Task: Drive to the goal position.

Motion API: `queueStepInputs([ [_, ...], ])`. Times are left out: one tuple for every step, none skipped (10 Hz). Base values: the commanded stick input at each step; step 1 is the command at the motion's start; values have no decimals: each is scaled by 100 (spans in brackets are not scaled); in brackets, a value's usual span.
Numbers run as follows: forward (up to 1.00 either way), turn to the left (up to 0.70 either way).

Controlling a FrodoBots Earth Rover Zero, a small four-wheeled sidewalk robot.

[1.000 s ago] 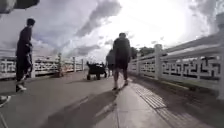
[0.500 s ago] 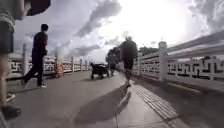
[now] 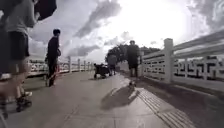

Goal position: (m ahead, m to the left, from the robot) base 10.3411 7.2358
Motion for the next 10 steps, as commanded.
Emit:
queueStepInputs([
  [70,0],
  [70,0],
  [70,0],
  [70,0],
  [70,0],
  [70,0],
  [70,0],
  [70,0],
  [70,0],
  [70,0],
])
